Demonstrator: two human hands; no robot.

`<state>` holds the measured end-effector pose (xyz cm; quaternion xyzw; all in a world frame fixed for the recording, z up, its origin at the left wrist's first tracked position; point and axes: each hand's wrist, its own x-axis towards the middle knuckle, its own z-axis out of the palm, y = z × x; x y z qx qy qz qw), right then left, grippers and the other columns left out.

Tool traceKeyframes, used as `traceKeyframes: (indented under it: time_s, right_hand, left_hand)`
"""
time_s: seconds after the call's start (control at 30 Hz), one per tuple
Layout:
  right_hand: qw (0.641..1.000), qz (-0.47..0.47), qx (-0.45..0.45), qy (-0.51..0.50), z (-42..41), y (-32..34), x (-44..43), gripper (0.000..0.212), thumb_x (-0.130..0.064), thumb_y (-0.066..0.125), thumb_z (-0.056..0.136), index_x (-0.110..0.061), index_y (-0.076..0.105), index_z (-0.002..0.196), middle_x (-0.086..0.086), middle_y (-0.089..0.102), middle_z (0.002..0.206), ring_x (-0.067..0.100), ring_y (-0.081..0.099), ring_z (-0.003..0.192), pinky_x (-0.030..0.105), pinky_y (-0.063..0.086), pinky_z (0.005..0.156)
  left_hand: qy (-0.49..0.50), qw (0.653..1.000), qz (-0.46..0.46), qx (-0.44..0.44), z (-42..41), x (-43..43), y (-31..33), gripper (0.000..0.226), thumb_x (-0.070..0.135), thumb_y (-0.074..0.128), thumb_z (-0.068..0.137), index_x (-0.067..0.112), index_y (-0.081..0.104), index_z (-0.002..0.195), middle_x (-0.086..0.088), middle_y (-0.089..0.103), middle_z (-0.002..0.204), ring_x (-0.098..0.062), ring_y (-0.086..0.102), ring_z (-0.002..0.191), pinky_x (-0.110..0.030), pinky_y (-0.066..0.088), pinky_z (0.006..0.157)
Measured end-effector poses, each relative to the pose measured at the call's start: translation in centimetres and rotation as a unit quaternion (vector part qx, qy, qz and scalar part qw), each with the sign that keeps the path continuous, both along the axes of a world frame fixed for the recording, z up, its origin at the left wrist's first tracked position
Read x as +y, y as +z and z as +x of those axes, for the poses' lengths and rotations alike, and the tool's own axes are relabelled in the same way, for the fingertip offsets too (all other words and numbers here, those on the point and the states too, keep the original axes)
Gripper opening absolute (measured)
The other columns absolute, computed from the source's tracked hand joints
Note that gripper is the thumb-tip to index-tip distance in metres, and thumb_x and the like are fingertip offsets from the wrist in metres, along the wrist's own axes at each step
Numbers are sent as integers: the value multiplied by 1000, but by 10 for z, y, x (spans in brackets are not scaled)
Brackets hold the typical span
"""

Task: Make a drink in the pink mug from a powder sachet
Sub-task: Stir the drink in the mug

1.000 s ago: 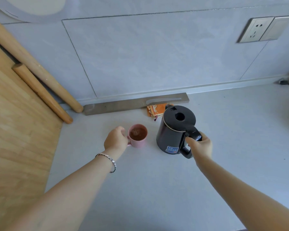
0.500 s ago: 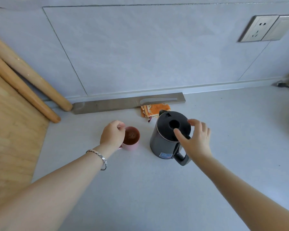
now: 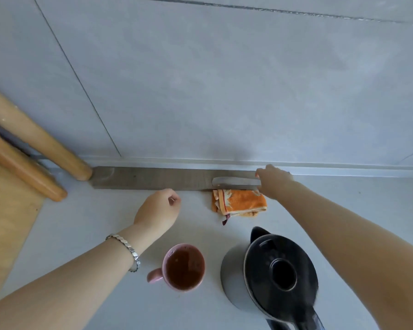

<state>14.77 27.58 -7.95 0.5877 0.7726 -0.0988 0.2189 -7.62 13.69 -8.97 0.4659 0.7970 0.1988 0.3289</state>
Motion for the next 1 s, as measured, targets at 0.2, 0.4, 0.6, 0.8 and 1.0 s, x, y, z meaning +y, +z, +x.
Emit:
traceKeyframes:
  time_s: [0.2, 0.4, 0.6, 0.8, 1.0]
  right_hand:
    - [987, 74, -50, 132, 1, -47, 28, 34, -16, 47, 88, -16, 48, 122, 5, 51, 126, 24, 50, 116, 35, 42, 92]
    - [980, 119, -64, 149, 2, -31, 11, 16, -5, 42, 87, -13, 49, 100, 0, 56, 82, 26, 59, 85, 29, 43, 69]
    - [982, 72, 173, -1, -13, 63, -45, 26, -21, 36, 94, -18, 61, 100, 12, 65, 94, 31, 54, 76, 31, 43, 65]
    - [983, 10, 167, 71, -19, 146, -139, 26, -12, 36, 92, -18, 59, 82, 4, 60, 78, 25, 59, 72, 33, 49, 67]
    - [978, 78, 169, 94, -23, 153, -195, 24, -21, 45, 92, -19, 69, 93, 1, 60, 71, 22, 55, 65, 28, 45, 57]
  left_hand:
    - [18, 999, -30, -21, -14, 12, -31, 15, 16, 48, 89, 23, 62, 87, -4, 70, 95, -26, 64, 90, -37, 53, 82]
    - [9, 999, -44, -27, -12, 2, -28, 16, 14, 47, 88, 24, 59, 87, -5, 70, 96, -27, 65, 88, -35, 52, 81]
    - [-1, 1000, -18, -21, -7, -45, -5, 31, 11, 47, 90, 17, 51, 120, 4, 58, 86, -23, 60, 82, -34, 49, 74]
    - [13, 1000, 11, -17, -7, -112, -1, 38, 8, 46, 89, 13, 48, 127, -4, 58, 124, -23, 57, 93, -27, 42, 83]
    - [-45, 999, 14, -16, 7, -141, -6, 28, 21, 43, 96, 12, 56, 119, -5, 62, 120, -23, 61, 97, -30, 47, 82]
